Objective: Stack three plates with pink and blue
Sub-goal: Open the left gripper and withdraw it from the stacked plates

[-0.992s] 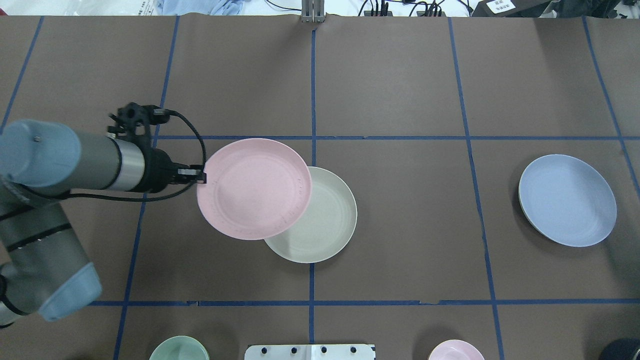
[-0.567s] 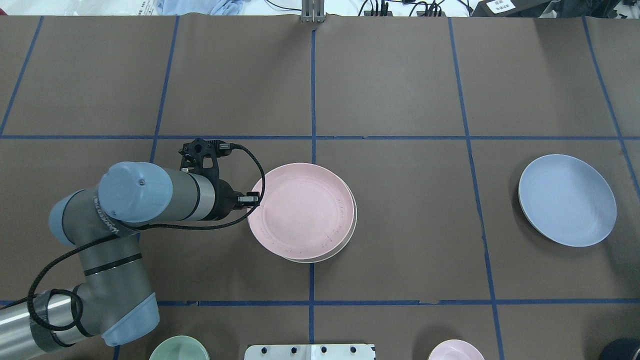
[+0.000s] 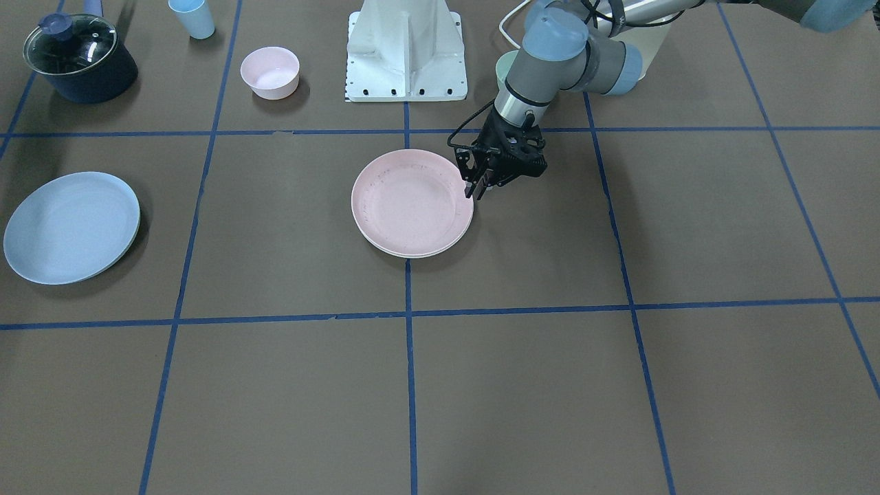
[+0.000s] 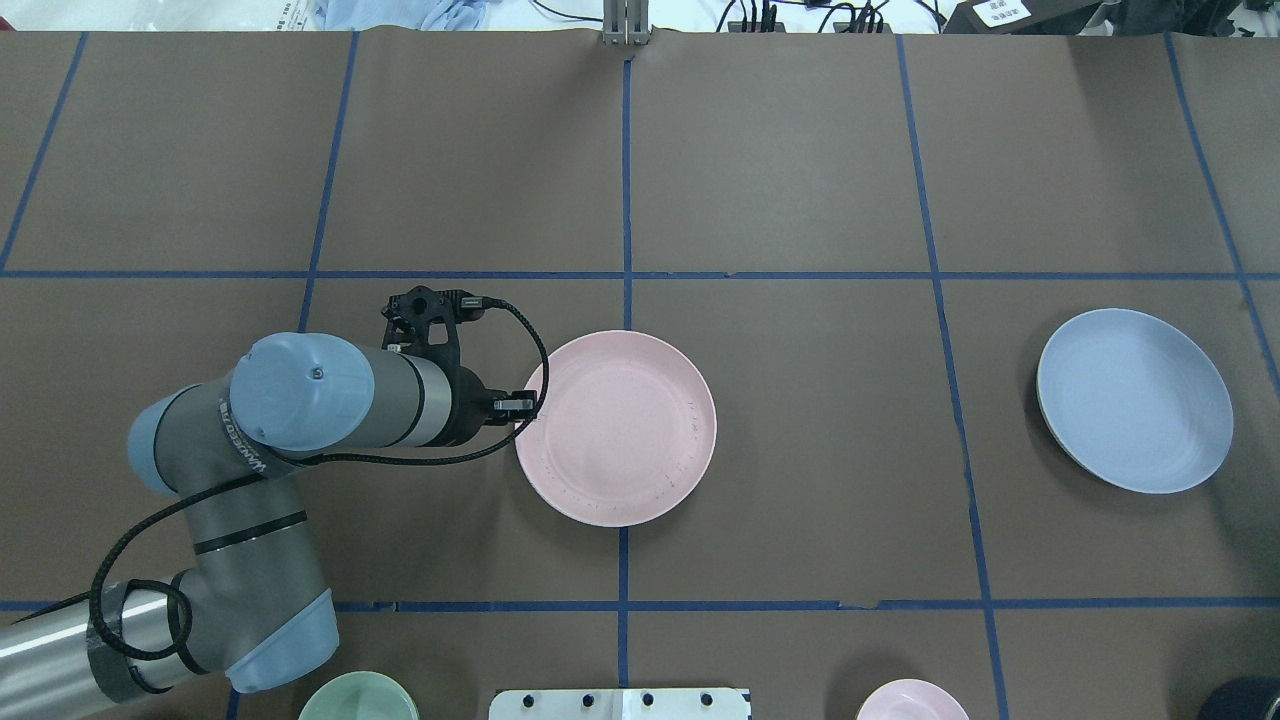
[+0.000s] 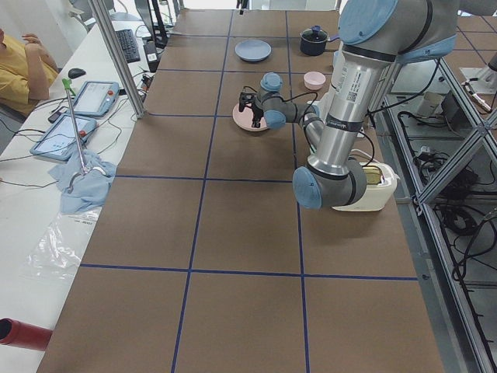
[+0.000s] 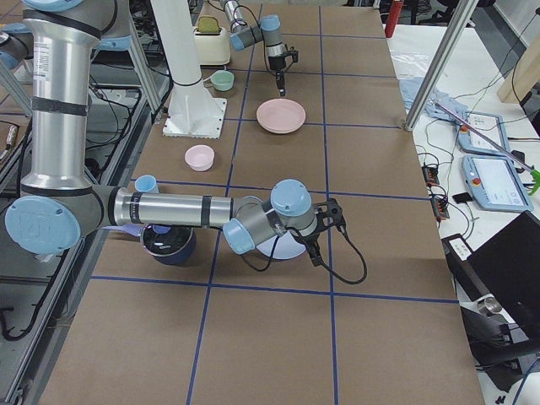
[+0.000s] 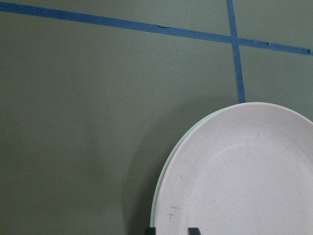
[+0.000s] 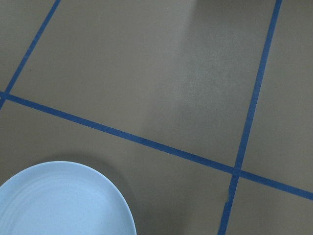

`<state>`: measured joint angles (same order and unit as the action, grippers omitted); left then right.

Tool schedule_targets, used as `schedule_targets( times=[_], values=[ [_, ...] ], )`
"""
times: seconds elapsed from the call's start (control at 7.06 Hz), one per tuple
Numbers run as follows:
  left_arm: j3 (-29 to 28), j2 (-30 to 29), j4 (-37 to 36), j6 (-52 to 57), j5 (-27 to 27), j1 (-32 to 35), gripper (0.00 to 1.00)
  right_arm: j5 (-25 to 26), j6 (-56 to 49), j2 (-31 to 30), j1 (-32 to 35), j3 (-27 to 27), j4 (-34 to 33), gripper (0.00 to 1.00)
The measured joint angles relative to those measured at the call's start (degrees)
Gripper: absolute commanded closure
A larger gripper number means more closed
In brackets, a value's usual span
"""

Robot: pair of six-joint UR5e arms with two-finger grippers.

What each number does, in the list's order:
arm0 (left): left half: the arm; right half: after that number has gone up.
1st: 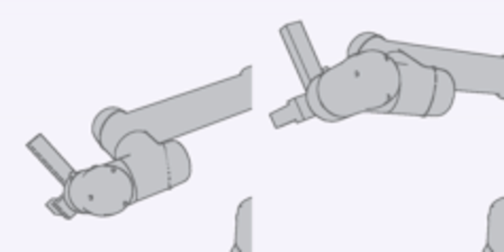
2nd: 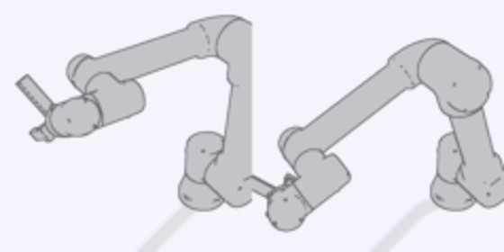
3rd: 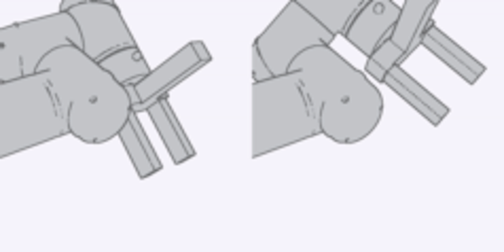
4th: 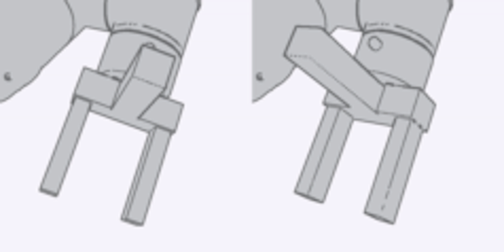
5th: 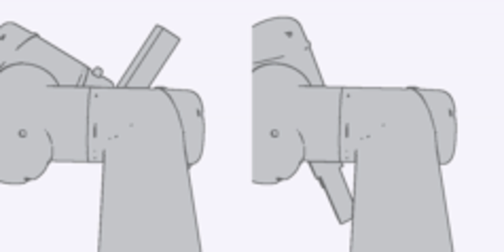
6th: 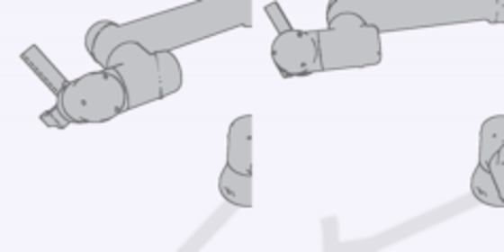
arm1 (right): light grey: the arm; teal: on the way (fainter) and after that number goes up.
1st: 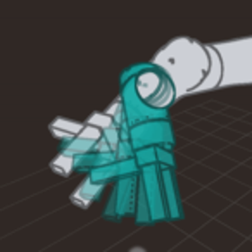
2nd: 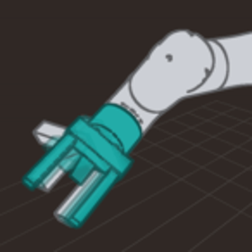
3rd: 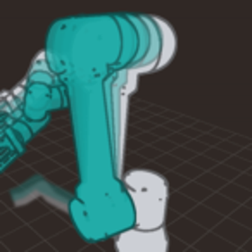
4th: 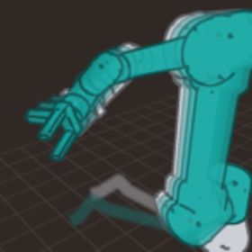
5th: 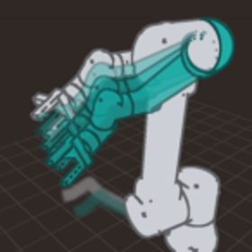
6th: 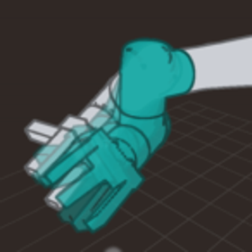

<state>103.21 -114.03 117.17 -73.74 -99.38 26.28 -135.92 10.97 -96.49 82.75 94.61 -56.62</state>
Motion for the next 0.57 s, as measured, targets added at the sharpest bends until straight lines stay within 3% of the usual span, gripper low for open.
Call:
schedule_targets(
  times=[0.28,0.57],
  values=[
    [4.0,3.01,-2.54,14.59,-5.88,7.01,0.0,2.27,9.02,-0.18,-4.98,0.4,2.9,0.0],
    [9.52,11.58,-4.41,31.76,-12.55,16.01,0.0,9.09,21.9,-2.91,-13.07,0.36,11.95,0.03]
  ],
)
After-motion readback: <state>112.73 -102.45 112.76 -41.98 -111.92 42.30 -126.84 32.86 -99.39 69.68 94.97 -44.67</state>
